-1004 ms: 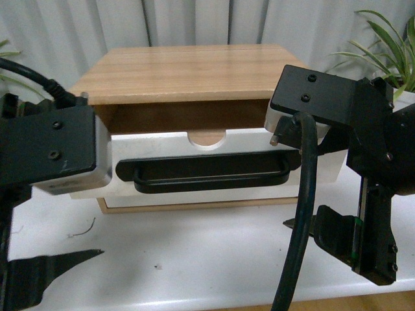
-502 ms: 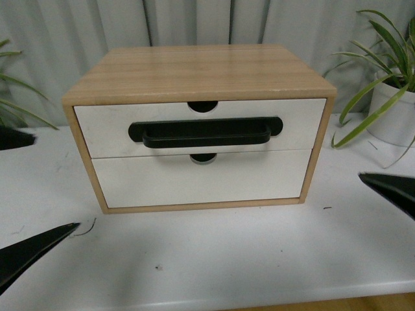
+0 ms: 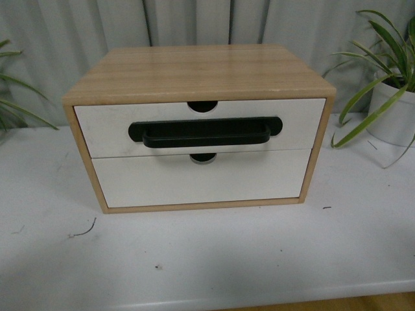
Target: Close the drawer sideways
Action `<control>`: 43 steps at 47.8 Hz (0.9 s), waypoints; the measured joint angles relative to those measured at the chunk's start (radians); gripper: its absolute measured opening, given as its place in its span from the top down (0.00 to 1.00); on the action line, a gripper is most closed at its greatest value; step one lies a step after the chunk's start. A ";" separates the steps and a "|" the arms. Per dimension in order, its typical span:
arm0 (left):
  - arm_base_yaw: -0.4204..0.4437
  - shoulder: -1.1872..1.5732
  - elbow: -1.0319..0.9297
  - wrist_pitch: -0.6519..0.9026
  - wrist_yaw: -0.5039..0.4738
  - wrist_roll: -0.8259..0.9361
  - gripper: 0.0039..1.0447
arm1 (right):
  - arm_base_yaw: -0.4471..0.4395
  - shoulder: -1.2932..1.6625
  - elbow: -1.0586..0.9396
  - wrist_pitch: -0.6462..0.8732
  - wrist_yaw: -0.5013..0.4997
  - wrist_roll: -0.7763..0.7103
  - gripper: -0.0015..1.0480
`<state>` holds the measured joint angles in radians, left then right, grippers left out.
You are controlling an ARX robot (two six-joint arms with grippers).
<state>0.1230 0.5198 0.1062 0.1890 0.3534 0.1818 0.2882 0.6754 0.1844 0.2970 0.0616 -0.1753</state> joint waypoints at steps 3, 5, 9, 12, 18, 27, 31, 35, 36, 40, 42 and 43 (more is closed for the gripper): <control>-0.100 0.004 -0.081 0.236 -0.203 -0.087 0.19 | 0.021 0.008 -0.071 0.229 0.164 0.083 0.21; -0.128 -0.019 -0.094 0.253 -0.259 -0.111 0.26 | 0.002 -0.017 -0.096 0.246 0.191 0.106 0.28; -0.123 -0.084 -0.095 0.245 -0.349 -0.153 0.44 | -0.058 -0.089 -0.117 0.209 0.181 0.142 0.46; -0.121 -0.108 -0.095 0.229 -0.355 -0.159 0.52 | -0.077 -0.120 -0.122 0.193 0.159 0.150 0.54; -0.124 -0.149 -0.095 0.174 -0.354 -0.168 0.70 | -0.113 -0.177 -0.135 0.146 0.115 0.157 0.72; -0.124 -0.222 -0.095 0.111 -0.354 -0.175 0.99 | -0.166 -0.237 -0.173 0.132 0.066 0.158 0.98; -0.124 -0.246 -0.095 0.085 -0.354 -0.178 0.99 | -0.201 -0.270 -0.173 0.099 0.011 0.161 0.98; -0.124 -0.268 -0.095 0.064 -0.354 -0.178 0.99 | -0.280 -0.314 -0.173 0.067 -0.044 0.161 0.98; -0.123 -0.274 -0.095 0.057 -0.354 -0.178 0.99 | -0.292 -0.323 -0.173 0.061 -0.043 0.161 0.98; -0.123 -0.299 -0.095 0.032 -0.354 -0.178 0.99 | -0.293 -0.361 -0.173 0.019 -0.060 0.161 0.98; -0.123 -0.318 -0.095 0.016 -0.354 -0.178 0.99 | -0.288 -0.380 -0.173 -0.003 -0.060 0.162 0.98; -0.123 -0.324 -0.095 0.010 -0.354 -0.178 0.99 | -0.288 -0.392 -0.173 -0.016 -0.060 0.161 0.98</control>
<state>-0.0002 0.1955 0.0113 0.1986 -0.0006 0.0036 -0.0002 0.2832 0.0116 0.2806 0.0013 -0.0139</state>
